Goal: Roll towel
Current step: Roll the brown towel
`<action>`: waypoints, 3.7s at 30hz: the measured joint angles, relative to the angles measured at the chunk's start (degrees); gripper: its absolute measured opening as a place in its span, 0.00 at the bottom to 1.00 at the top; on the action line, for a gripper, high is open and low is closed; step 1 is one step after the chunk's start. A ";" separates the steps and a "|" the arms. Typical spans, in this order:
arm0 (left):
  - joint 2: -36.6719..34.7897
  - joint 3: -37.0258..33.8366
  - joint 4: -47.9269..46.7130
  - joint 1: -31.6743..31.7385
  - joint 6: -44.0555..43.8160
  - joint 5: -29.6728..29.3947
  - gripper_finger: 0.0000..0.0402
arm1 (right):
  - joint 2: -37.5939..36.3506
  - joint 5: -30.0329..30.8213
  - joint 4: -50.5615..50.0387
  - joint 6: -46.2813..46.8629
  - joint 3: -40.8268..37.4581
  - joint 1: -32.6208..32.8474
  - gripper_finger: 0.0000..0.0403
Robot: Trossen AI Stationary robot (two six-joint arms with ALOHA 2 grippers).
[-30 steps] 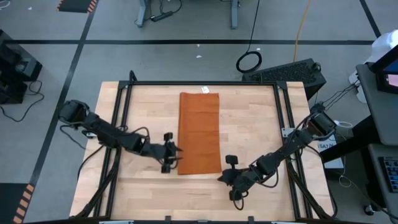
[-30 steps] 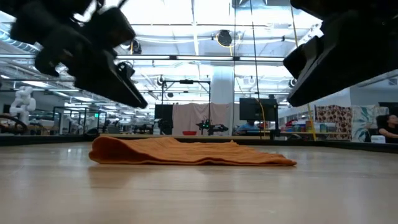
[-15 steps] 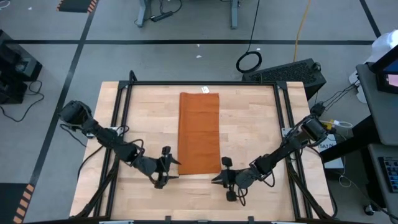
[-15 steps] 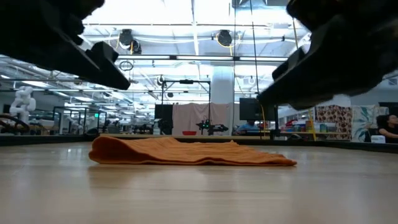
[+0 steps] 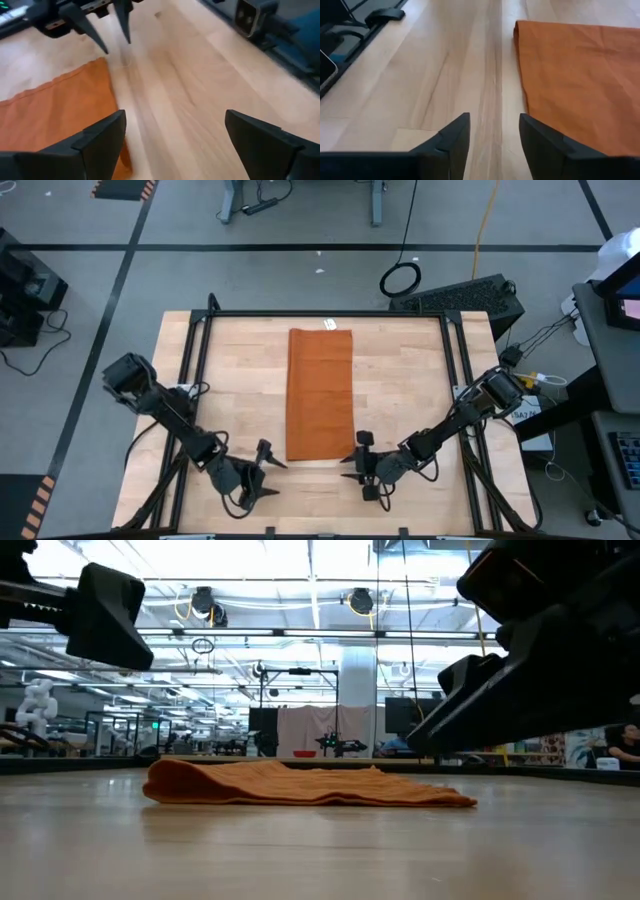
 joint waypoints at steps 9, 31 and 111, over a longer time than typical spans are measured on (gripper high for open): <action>4.47 0.02 -5.20 1.99 3.04 -2.90 0.82 | 2.97 0.06 1.76 1.05 0.00 0.11 0.41; 5.28 0.01 -5.32 6.10 2.42 -1.23 0.70 | 3.96 1.51 9.21 5.30 0.06 2.55 0.49; 5.32 -0.19 -8.27 15.95 -12.15 11.01 0.04 | 1.09 11.15 -3.25 17.33 -6.79 0.79 0.45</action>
